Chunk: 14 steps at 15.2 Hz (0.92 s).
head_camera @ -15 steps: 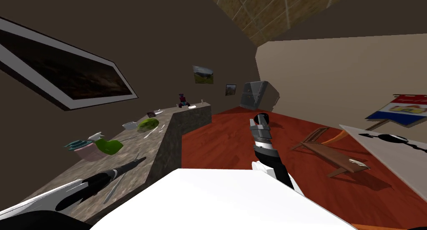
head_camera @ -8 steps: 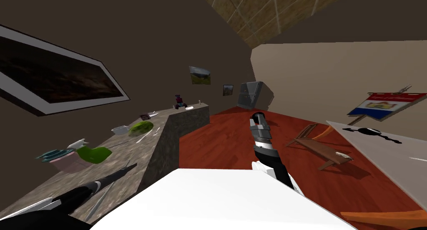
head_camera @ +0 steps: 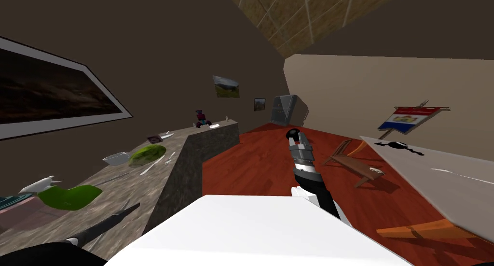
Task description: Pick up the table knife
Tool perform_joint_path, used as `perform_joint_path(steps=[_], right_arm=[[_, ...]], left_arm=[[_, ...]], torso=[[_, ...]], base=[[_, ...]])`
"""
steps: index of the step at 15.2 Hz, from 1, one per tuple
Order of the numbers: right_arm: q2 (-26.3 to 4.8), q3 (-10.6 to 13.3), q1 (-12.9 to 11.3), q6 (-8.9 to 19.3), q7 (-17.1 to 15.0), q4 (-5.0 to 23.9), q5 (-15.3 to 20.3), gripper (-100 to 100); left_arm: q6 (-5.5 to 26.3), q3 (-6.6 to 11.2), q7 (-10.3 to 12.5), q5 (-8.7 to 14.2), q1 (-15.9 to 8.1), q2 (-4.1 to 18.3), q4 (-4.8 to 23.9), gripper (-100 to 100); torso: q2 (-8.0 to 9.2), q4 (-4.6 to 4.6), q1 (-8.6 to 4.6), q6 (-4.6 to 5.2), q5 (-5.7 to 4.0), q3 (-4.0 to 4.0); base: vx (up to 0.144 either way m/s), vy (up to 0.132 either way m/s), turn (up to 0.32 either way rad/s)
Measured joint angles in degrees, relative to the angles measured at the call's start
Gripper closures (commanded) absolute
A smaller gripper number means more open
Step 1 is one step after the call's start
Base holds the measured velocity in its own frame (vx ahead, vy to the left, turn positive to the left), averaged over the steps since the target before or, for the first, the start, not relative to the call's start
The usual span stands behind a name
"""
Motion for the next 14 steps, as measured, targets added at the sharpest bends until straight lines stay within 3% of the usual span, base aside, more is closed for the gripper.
perform_joint_path(steps=[4,5,7,8,10,13,14], right_arm=[[0.0,0.0,0.0,0.0,0.0,0.0,0.0,0],[0.0,0.0,0.0,0.0,0.0,0.0,0.0,0],[0.0,0.0,0.0,0.0,0.0,0.0,0.0,0],[0.0,0.0,0.0,0.0,0.0,0.0,0.0,0],[0.0,0.0,0.0,0.0,0.0,0.0,0.0,0],[0.0,0.0,0.0,0.0,0.0,0.0,0.0,0],[0.0,0.0,0.0,0.0,0.0,0.0,0.0,0]], left_arm=[[-4.6,1.99,-1.6,-0.5,0.4,-2.7,6.5,-100],[-5.3,2.18,-1.5,-0.4,0.7,-2.6,7.3,-100],[-6.5,4.7,-2.4,-0.2,3.3,-4.4,7.6,-100],[-7.4,5.2,-2.9,-0.3,3.4,-4.9,8.6,-100],[-9.8,5.28,-3.2,-0.4,3.0,-5.3,11.1,-100],[-10.9,5.42,-3.3,-0.4,3.1,-5.4,13.3,-100],[-11.5,6.39,-3.7,-0.4,3.9,-6.4,13.8,-100]], torso=[[-0.12,-0.01,0.12,0.14,0.21,-0.06],[-0.09,-0.01,0.15,0.11,0.21,-0.05],[-0.15,-0.02,0.11,0.15,0.22,-0.08],[-0.14,-0.02,0.14,0.14,0.23,-0.08],[-0.06,0.0,0.2,0.11,0.24,-0.03],[0.05,0.02,0.25,0.13,0.26,0.03],[0.0,0.02,0.21,0.18,0.26,0.01]], base=[[0.043,-0.019,-0.15],[0.046,-0.032,-0.201],[0.053,-0.027,-0.172],[0.026,-0.009,0.006],[0.006,-0.002,0.02],[0.007,-0.005,-0.08],[0.051,-0.021,-0.26]])
